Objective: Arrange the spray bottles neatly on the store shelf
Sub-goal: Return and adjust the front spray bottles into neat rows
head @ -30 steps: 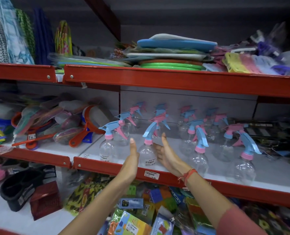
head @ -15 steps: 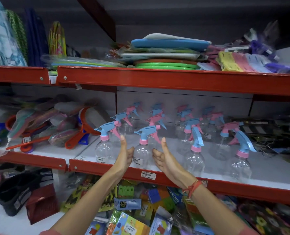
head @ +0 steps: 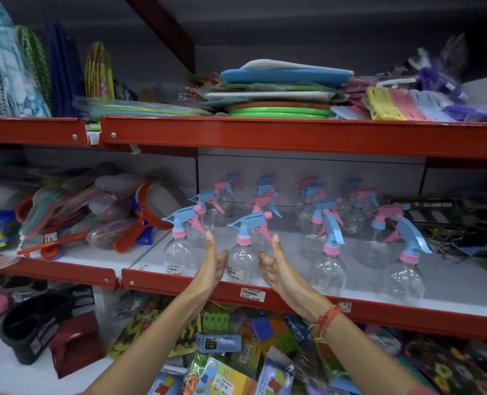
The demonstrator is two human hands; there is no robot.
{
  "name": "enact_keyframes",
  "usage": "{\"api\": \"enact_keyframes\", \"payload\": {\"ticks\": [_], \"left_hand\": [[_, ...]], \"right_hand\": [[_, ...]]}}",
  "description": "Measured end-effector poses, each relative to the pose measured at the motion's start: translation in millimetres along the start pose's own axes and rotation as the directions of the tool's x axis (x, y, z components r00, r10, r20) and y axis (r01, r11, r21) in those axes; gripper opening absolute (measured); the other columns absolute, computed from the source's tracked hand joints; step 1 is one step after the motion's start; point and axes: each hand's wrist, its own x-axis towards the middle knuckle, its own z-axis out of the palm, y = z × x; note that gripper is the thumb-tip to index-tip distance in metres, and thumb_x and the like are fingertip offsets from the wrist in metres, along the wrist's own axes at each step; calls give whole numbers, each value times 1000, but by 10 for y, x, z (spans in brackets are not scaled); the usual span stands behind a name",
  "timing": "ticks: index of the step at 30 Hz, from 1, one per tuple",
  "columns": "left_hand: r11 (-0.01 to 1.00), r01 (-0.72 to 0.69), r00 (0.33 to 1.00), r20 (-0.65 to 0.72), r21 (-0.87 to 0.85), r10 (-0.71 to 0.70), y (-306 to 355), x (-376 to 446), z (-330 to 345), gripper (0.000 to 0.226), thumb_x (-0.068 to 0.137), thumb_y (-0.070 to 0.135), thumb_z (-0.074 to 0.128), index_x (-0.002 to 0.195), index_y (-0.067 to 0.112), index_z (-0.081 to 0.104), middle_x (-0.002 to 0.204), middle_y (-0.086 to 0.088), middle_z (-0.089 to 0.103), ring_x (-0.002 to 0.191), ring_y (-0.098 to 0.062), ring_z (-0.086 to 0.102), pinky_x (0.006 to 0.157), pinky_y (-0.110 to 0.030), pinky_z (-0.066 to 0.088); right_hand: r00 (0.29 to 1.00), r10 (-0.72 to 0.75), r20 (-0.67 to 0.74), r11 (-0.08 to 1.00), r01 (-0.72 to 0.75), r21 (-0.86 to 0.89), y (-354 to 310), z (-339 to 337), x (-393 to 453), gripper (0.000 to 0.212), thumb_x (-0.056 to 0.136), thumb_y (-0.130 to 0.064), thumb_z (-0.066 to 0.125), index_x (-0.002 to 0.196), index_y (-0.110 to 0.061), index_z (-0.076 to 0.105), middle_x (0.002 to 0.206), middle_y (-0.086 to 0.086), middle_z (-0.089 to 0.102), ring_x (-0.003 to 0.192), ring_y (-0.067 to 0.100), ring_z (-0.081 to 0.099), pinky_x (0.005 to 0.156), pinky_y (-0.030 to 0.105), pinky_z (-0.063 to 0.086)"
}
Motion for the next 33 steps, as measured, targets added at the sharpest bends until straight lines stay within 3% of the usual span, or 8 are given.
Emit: {"api": "enact_keyframes", "payload": {"ticks": [7, 10, 15, 20, 24, 26, 29, 33], "left_hand": [[1000, 10, 1000, -8, 11, -10, 33, -52, 35, 111, 65, 81, 1, 148, 9, 17, 158, -11, 18, 145, -21, 20, 120, -40, 11], [996, -43, 992, -113, 72, 51, -15, -121, 44, 116, 60, 91, 3, 147, 17, 27, 156, -5, 27, 144, -20, 26, 120, -47, 14], [955, -293, 894, -338, 52, 293, -59, -289, 172, 66, 90, 63, 21, 117, 20, 64, 124, -1, 65, 120, -13, 57, 109, -38, 37], [951, -309, 926, -231, -13, 298, 36, -382, 463, 43, 98, 35, 34, 97, 11, 70, 99, -3, 74, 99, -15, 68, 92, -27, 49], [971, -236, 971, -57, -33, 234, 98, -447, 858, 49, 99, 36, 29, 103, 6, 67, 105, -6, 72, 99, -14, 67, 84, -17, 48], [983, -185, 983, 18, -8, 185, 90, -474, 1006, 51, 97, 42, 28, 109, 11, 66, 114, -1, 69, 104, -9, 64, 94, -22, 45], [994, -110, 990, 88, 5, 110, 93, -495, 1208, 60, 94, 54, 25, 123, 14, 58, 122, 7, 58, 119, -11, 55, 111, -33, 34], [999, 51, 990, 132, 11, -52, 115, -507, 1390, 90, 75, 81, 18, 134, 20, 47, 138, 0, 47, 134, -18, 39, 115, -39, 25]], "right_hand": [[1000, 6, -16, 1000, -6, 5, -10, 9, -43, 92, 86, -73, 12, 153, -10, 12, 162, 5, 14, 148, 15, 19, 121, 34, 14], [999, -5, -33, 1000, 5, 9, -2, -14, -90, 91, 86, -72, 14, 153, -11, 15, 161, 4, 19, 147, 15, 22, 121, 33, 16], [991, -70, -118, 997, 67, -34, 14, -142, -310, 77, 91, -64, 27, 144, -10, 40, 150, 7, 43, 137, 17, 43, 116, 36, 31], [953, -208, -220, 977, 194, -85, 25, -424, -632, 33, 97, -35, 48, 107, -14, 70, 104, 3, 76, 104, 17, 69, 96, 37, 52], [858, -269, -438, 962, 258, -86, 101, -829, -872, 41, 98, -34, 44, 86, -9, 74, 85, 7, 78, 88, 22, 73, 84, 41, 56], [762, -300, -573, 952, 275, -134, 177, -1020, -931, 47, 98, -37, 42, 78, -10, 73, 82, 7, 77, 84, 24, 72, 83, 44, 56], [686, -319, -654, 947, 253, -196, 249, -1271, -893, 46, 99, -39, 37, 79, -13, 69, 90, 5, 74, 91, 24, 69, 91, 49, 53], [840, -218, -498, 974, 154, -166, 204, -1396, -660, 64, 93, -58, 27, 126, -14, 58, 136, 7, 57, 130, 22, 50, 113, 40, 34]]}}
